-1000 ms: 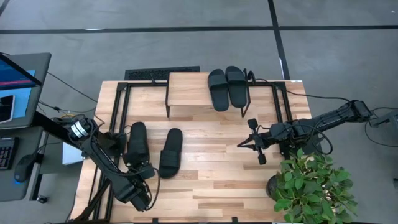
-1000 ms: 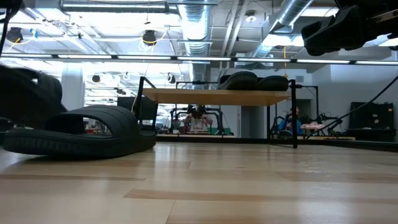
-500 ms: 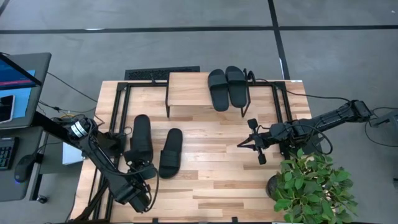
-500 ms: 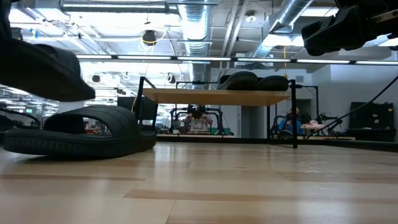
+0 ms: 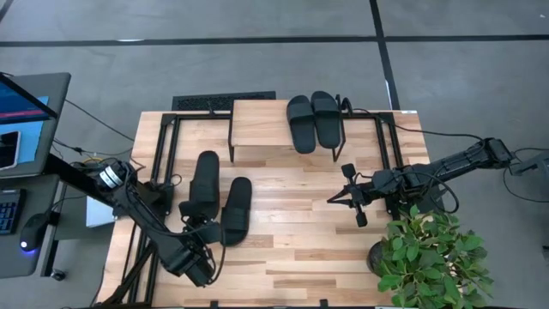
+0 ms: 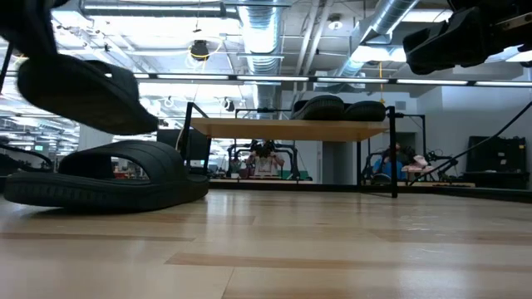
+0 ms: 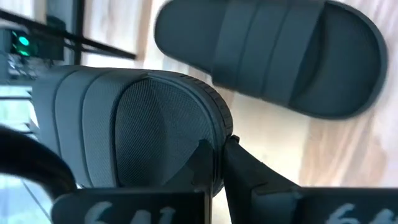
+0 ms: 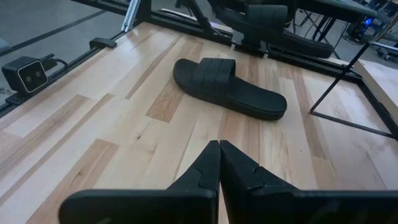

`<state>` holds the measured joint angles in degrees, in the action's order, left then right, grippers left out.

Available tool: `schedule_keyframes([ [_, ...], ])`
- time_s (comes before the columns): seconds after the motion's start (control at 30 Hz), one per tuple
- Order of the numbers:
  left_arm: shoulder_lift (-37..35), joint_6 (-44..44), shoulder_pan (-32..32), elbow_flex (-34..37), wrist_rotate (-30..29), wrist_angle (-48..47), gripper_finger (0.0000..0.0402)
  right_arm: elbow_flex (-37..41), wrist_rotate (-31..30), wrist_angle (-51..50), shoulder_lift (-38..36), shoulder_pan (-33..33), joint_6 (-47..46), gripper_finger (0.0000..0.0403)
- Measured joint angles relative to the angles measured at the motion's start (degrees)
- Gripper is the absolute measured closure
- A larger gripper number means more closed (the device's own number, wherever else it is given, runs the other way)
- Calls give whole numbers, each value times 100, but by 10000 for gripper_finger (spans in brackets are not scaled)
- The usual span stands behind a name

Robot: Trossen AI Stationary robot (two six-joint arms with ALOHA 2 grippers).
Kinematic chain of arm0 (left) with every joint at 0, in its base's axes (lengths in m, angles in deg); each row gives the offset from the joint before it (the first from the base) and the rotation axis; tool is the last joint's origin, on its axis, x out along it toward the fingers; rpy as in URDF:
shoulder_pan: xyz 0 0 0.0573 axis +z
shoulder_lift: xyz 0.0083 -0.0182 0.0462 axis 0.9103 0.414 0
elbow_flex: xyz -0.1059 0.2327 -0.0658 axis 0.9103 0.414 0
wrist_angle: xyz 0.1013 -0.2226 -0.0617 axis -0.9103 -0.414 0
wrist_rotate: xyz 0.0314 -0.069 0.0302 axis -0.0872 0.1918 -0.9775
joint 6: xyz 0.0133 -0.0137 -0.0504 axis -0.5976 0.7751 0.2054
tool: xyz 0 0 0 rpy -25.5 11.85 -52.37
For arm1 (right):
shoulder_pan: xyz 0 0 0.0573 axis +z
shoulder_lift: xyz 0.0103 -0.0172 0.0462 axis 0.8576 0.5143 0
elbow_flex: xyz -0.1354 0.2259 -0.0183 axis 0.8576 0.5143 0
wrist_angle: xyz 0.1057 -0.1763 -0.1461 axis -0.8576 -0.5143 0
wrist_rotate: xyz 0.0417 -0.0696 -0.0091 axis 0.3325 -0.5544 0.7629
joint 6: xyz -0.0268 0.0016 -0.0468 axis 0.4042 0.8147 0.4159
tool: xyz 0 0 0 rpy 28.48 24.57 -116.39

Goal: Pick and place slides into the shelf
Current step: Put the left black slide on the shelf

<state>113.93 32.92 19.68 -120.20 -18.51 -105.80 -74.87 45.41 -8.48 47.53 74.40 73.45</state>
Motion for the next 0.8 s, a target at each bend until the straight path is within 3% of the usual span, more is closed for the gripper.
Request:
schedule_keyframes([
  [0.43, -655, -696, 282, 0, -817, 0, 401, 0, 0, -2, 0, 0, 0, 403],
  [0.63, -865, -1229, 608, 0, -995, -3, 401, 0, 0, -2, 0, 0, 0, 403],
  [0.8, -1104, -1771, 925, -5, -1478, -3, 401, 0, 0, -2, 0, 0, 0, 403],
])
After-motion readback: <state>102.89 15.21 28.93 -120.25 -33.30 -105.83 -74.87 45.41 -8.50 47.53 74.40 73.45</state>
